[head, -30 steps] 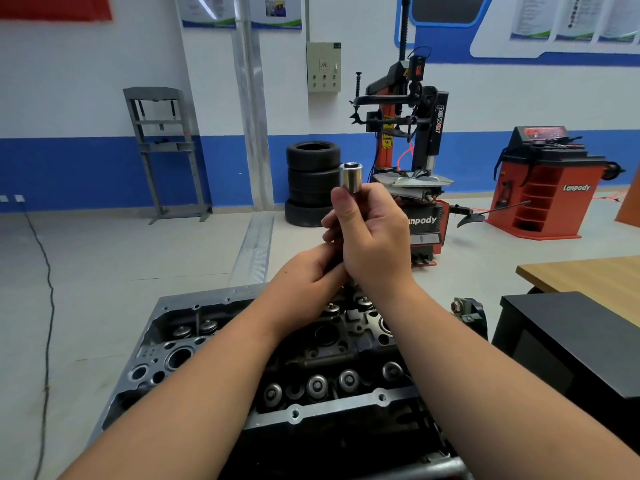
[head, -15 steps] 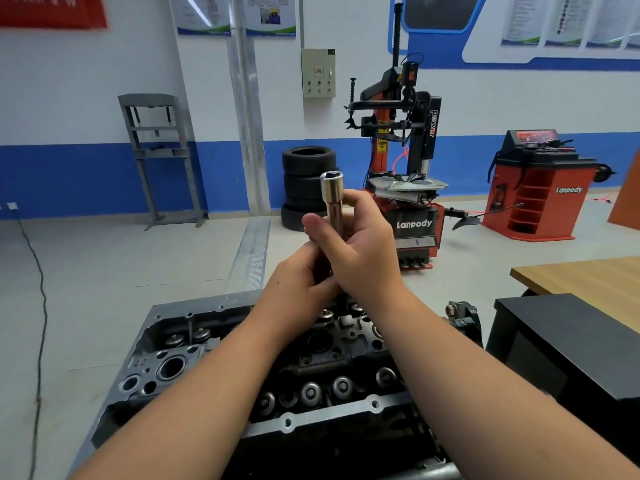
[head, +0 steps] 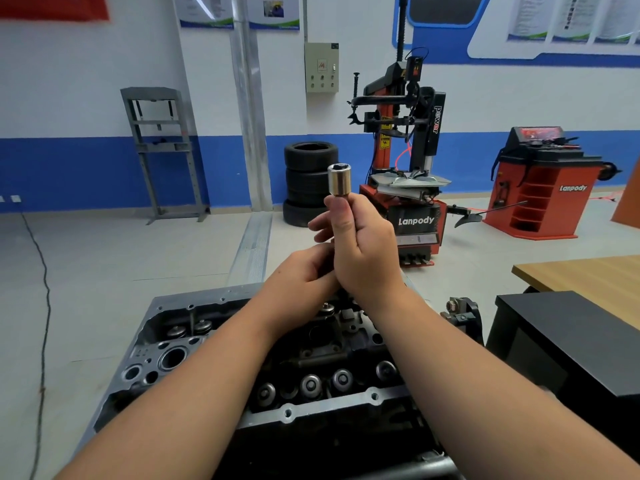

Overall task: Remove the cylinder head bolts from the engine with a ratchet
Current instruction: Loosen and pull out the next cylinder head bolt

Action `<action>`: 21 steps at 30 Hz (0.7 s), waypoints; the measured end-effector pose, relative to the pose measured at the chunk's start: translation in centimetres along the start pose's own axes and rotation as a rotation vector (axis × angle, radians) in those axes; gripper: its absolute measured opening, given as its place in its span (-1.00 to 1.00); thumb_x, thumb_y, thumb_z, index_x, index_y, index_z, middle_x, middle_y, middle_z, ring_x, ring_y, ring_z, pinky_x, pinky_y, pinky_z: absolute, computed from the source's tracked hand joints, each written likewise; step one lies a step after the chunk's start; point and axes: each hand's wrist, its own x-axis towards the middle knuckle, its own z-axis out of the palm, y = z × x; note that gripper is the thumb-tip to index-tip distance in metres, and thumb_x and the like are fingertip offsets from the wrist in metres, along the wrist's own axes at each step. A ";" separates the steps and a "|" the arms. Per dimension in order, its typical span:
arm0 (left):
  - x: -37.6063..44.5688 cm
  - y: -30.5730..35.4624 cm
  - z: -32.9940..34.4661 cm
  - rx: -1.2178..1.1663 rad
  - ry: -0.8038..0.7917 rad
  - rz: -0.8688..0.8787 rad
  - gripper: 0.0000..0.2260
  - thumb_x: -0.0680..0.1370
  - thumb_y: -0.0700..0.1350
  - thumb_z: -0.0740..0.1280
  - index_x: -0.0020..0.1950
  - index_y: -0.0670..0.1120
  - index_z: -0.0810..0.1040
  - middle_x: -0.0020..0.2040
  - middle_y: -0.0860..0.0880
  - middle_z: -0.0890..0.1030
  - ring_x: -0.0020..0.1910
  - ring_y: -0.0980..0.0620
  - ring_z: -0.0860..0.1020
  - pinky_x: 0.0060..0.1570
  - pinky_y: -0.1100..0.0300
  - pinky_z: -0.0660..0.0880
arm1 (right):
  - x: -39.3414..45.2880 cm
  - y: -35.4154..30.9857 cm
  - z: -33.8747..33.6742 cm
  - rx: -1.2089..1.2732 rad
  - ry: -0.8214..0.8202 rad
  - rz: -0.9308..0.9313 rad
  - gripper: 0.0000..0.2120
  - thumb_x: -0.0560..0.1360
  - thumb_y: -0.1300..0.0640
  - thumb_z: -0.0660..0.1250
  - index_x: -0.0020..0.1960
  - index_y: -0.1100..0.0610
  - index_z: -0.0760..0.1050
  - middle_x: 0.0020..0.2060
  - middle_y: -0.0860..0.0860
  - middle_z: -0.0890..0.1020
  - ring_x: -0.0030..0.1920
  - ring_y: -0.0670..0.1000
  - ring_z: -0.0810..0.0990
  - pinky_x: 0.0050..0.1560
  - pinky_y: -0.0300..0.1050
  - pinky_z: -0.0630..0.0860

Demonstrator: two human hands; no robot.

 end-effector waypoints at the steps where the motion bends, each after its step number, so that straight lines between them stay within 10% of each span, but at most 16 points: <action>1: 0.1 0.0 0.0 0.020 0.015 0.006 -0.86 0.62 -0.09 0.36 0.05 0.16 0.62 -0.05 0.14 0.73 -0.04 0.12 0.71 0.05 0.06 0.66 | 0.0 0.0 0.0 0.002 0.005 -0.013 -0.80 0.61 -0.14 0.19 0.04 -0.04 0.45 -0.25 -0.04 0.68 -0.23 -0.08 0.68 -0.20 -0.22 0.58; 12: 0.1 -0.1 0.1 -0.100 0.022 -0.010 -0.88 0.66 -0.12 0.37 0.14 0.08 0.62 -0.02 0.16 0.74 -0.01 0.16 0.70 -0.04 0.27 0.62 | 0.0 0.3 -0.3 -0.012 0.102 0.006 -0.84 0.60 -0.04 0.31 -0.05 0.04 0.45 -0.26 -0.06 0.68 -0.20 -0.07 0.70 -0.19 -0.06 0.63; 16: 0.1 0.2 0.2 -0.099 -0.014 -0.028 -0.86 0.72 -0.06 0.28 0.19 0.10 0.61 0.05 0.07 0.73 0.09 0.06 0.69 0.16 0.03 0.64 | 0.0 0.4 -0.3 0.008 0.080 0.019 -0.87 0.61 -0.03 0.30 -0.03 0.01 0.45 -0.22 -0.03 0.70 -0.18 -0.05 0.71 -0.16 -0.12 0.62; 21: 0.3 0.2 -0.1 0.032 0.054 0.023 -0.88 0.66 -0.10 0.35 0.06 0.15 0.60 -0.08 0.23 0.71 -0.08 0.23 0.67 -0.10 0.34 0.57 | -0.1 0.4 -0.3 -0.003 0.052 -0.013 -0.84 0.64 0.02 0.25 0.03 0.10 0.51 -0.17 -0.03 0.70 -0.12 -0.09 0.71 -0.12 -0.19 0.61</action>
